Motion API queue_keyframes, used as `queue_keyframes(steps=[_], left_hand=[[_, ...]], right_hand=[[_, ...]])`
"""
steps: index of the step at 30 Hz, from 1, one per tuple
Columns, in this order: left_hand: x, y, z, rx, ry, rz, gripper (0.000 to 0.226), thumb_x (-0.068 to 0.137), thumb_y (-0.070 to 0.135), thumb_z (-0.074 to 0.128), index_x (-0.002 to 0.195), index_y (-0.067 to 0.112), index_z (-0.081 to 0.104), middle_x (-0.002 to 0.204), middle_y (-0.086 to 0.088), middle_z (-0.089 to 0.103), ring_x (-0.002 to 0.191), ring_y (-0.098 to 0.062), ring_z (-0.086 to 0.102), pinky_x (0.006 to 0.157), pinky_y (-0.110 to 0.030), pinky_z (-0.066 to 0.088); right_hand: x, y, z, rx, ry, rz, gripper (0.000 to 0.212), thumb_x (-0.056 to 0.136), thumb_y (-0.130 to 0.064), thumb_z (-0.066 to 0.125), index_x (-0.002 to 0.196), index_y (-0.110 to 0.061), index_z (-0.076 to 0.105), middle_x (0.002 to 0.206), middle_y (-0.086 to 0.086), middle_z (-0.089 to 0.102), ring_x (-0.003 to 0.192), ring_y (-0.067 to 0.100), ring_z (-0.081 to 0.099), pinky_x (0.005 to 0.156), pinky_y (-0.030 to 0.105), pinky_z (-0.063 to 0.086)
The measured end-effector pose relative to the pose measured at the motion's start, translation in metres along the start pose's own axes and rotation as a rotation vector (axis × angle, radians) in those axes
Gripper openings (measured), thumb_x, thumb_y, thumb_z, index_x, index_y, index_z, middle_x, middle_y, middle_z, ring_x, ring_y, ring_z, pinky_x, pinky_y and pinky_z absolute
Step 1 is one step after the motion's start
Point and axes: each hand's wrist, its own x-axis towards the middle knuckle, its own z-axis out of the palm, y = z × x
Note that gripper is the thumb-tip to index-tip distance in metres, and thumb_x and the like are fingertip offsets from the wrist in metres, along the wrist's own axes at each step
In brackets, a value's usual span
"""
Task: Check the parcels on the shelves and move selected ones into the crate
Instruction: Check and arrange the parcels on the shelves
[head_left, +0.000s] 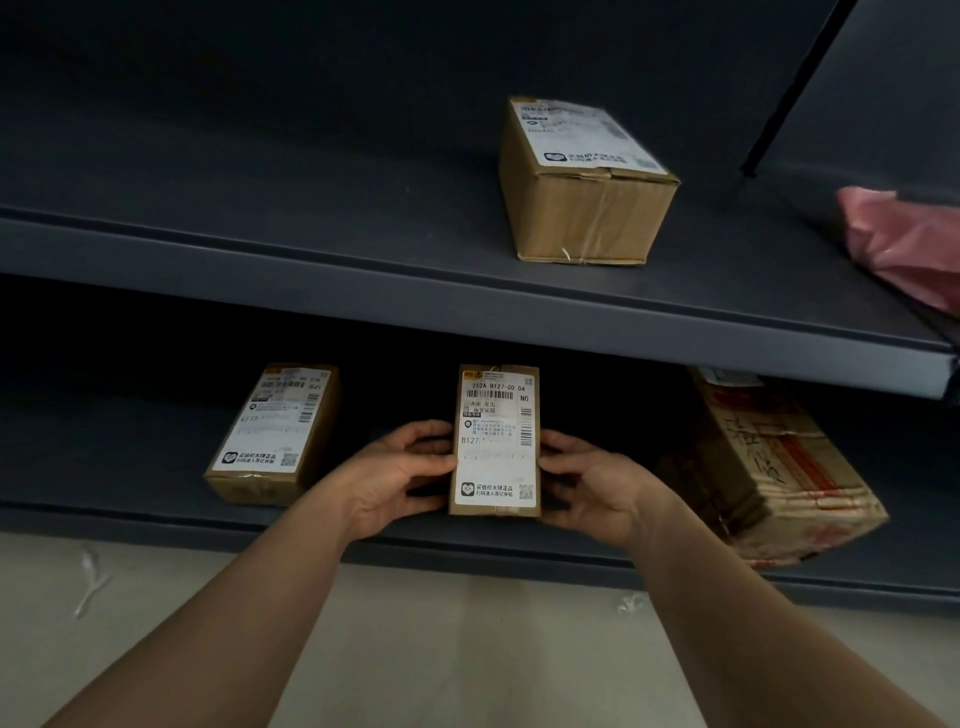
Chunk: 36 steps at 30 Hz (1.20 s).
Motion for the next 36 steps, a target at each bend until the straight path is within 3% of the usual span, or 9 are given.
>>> queue_keyframes(steps=[12, 15, 17, 21, 24, 26, 31, 33, 36], left_hand=[[-0.003, -0.007, 0.002, 0.192, 0.159, -0.032, 0.046, 0.091, 0.008, 0.06, 0.134, 0.022, 0.05, 0.117, -0.006, 0.068, 0.106, -0.021, 0.064, 0.092, -0.044, 0.054], [-0.008, -0.007, 0.006, 0.26, 0.174, -0.04, 0.052, 0.092, 0.008, 0.059, 0.14, 0.02, 0.044, 0.125, -0.009, 0.063, 0.104, -0.019, 0.062, 0.091, -0.041, 0.054], [-0.012, -0.001, 0.012, 0.348, 0.214, 0.013, 0.054, 0.093, 0.011, 0.059, 0.143, 0.019, 0.04, 0.132, -0.009, 0.058, 0.096, -0.012, 0.058, 0.083, -0.031, 0.051], [-0.009, 0.014, 0.033, 0.413, 0.392, 0.174, 0.057, 0.094, 0.016, 0.056, 0.147, 0.017, 0.034, 0.14, -0.01, 0.05, 0.107, -0.02, 0.056, 0.076, -0.026, 0.043], [0.0, 0.019, 0.062, 0.48, 0.49, 0.242, 0.053, 0.093, 0.022, 0.053, 0.143, 0.024, 0.038, 0.137, -0.01, 0.051, 0.105, -0.025, 0.058, 0.085, -0.041, 0.053], [0.006, 0.019, 0.089, 0.598, 0.528, 0.284, 0.049, 0.089, 0.026, 0.053, 0.137, 0.025, 0.044, 0.135, -0.01, 0.051, 0.116, -0.032, 0.054, 0.096, -0.048, 0.048], [0.003, 0.011, 0.167, 0.58, 0.327, 0.4, 0.04, 0.088, 0.021, 0.056, 0.128, 0.022, 0.051, 0.129, -0.007, 0.056, 0.115, -0.027, 0.053, 0.098, -0.041, 0.046], [-0.001, 0.004, 0.191, 0.542, 0.19, 0.359, 0.044, 0.092, 0.022, 0.055, 0.135, 0.02, 0.047, 0.135, -0.005, 0.053, 0.118, -0.023, 0.052, 0.093, -0.03, 0.043], [-0.001, -0.005, 0.218, 0.46, 0.021, 0.249, 0.055, 0.096, 0.026, 0.053, 0.147, 0.02, 0.034, 0.147, -0.003, 0.043, 0.13, -0.019, 0.045, 0.094, -0.023, 0.033]], right_hand=[[0.0, 0.023, 0.028, -0.105, 0.069, -0.015, 0.03, 0.097, -0.006, 0.047, 0.124, -0.016, 0.057, 0.107, 0.012, 0.071, 0.097, 0.025, 0.068, 0.079, 0.042, 0.056], [-0.005, 0.024, 0.03, -0.294, 0.108, -0.038, 0.043, 0.095, -0.008, 0.054, 0.136, -0.015, 0.049, 0.115, 0.01, 0.069, 0.104, 0.023, 0.066, 0.09, 0.041, 0.054], [-0.013, 0.017, 0.03, -0.539, 0.138, -0.087, 0.049, 0.094, -0.009, 0.056, 0.142, -0.014, 0.043, 0.13, 0.01, 0.061, 0.115, 0.022, 0.06, 0.098, 0.035, 0.049], [-0.041, -0.006, 0.017, -0.878, 0.243, -0.296, 0.05, 0.098, -0.015, 0.051, 0.146, -0.016, 0.037, 0.147, 0.003, 0.044, 0.134, 0.019, 0.043, 0.105, 0.023, 0.032], [-0.076, -0.016, -0.013, -0.989, 0.304, -0.465, 0.045, 0.099, -0.021, 0.048, 0.143, -0.02, 0.043, 0.144, 0.0, 0.048, 0.127, 0.014, 0.048, 0.099, 0.018, 0.035], [-0.1, -0.023, -0.042, -1.047, 0.429, -0.561, 0.04, 0.099, -0.023, 0.048, 0.139, -0.021, 0.049, 0.137, -0.001, 0.053, 0.121, 0.014, 0.05, 0.093, 0.016, 0.033], [-0.129, -0.041, -0.123, -0.824, 0.775, -0.639, 0.031, 0.097, -0.019, 0.051, 0.125, -0.013, 0.061, 0.122, 0.005, 0.065, 0.107, 0.019, 0.062, 0.092, 0.029, 0.048], [-0.131, -0.044, -0.149, -0.653, 0.822, -0.592, 0.034, 0.097, -0.021, 0.051, 0.13, -0.012, 0.058, 0.119, 0.003, 0.065, 0.098, 0.015, 0.061, 0.079, 0.027, 0.048], [-0.124, -0.045, -0.176, -0.433, 0.821, -0.504, 0.043, 0.098, -0.021, 0.051, 0.139, -0.008, 0.049, 0.131, 0.008, 0.058, 0.103, 0.014, 0.053, 0.082, 0.025, 0.041]])
